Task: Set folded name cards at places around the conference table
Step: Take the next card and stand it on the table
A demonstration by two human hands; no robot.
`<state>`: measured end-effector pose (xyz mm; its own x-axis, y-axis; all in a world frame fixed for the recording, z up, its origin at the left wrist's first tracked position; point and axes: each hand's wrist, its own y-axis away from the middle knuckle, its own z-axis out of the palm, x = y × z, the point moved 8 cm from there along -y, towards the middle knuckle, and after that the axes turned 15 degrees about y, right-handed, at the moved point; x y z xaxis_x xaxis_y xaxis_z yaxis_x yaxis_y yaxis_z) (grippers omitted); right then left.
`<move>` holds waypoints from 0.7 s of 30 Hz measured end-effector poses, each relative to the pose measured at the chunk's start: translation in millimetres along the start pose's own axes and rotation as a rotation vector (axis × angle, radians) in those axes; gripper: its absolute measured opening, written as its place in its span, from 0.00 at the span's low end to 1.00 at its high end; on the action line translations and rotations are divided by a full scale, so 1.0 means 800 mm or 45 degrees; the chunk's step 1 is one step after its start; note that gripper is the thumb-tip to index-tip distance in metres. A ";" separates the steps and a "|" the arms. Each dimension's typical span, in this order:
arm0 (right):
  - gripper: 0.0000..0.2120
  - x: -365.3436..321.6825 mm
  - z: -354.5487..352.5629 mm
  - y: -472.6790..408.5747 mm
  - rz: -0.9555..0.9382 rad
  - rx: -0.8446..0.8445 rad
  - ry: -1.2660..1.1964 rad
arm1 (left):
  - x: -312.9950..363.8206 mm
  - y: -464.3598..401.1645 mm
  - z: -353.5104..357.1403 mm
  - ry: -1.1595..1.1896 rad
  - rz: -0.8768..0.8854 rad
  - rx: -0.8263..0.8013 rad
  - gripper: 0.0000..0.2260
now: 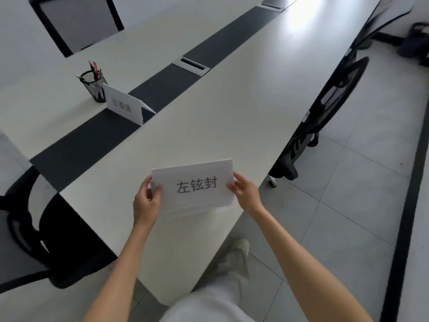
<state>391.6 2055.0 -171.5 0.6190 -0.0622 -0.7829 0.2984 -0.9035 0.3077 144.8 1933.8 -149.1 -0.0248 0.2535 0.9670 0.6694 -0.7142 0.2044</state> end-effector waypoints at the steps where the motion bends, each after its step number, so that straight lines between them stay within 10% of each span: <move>1: 0.20 -0.001 -0.007 -0.012 -0.022 -0.030 0.000 | 0.006 -0.005 0.008 0.012 0.015 0.034 0.19; 21: 0.19 -0.112 -0.131 -0.353 -0.413 -0.294 0.390 | 0.067 -0.150 0.186 0.090 -0.003 0.351 0.25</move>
<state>327.9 2360.4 -131.6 0.6423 0.3652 -0.6739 0.6425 -0.7359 0.2135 173.6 2130.5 -144.5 -0.0723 0.2019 0.9767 0.8459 -0.5065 0.1673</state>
